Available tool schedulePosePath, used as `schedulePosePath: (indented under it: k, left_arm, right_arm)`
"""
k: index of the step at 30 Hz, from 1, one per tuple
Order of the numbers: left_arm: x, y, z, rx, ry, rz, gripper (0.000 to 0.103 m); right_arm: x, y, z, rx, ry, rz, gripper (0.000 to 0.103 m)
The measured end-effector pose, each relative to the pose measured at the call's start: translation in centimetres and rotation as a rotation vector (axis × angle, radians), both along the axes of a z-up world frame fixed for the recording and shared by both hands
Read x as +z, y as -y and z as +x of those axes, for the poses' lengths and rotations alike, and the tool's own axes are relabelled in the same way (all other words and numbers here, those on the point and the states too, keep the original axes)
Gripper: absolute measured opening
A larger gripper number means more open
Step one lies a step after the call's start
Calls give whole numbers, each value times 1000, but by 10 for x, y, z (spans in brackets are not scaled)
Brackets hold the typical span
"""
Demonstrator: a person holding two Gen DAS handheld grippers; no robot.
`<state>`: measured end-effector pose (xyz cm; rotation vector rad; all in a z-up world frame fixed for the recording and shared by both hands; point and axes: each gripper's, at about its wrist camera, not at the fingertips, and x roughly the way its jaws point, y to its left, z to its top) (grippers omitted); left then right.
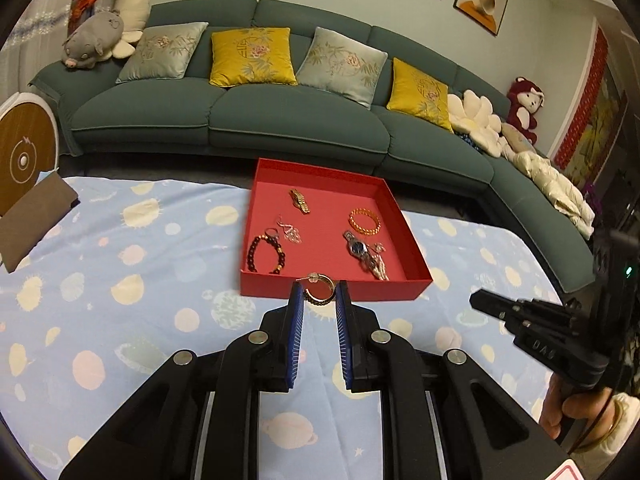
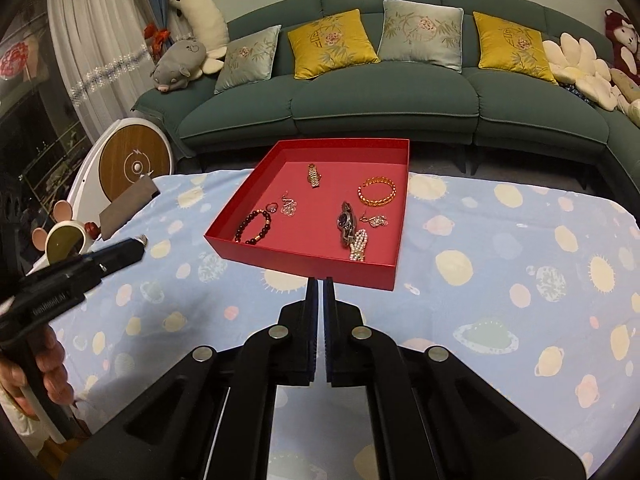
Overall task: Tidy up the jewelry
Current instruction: 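Close the left gripper on a gold hoop earring while the right grasps another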
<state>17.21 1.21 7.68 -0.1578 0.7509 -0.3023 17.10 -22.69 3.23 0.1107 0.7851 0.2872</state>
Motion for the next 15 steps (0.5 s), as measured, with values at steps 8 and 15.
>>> schedulePosePath:
  k: [8,15]
  left_arm:
    - [2,-15,4,38,-1,-10,14]
    - [-2,-14,2,22,-11,10,14]
  right_arm:
    - [-75,-27,14,47,-143,-143,43]
    - [-102,-41,24,56,-188,-188,37]
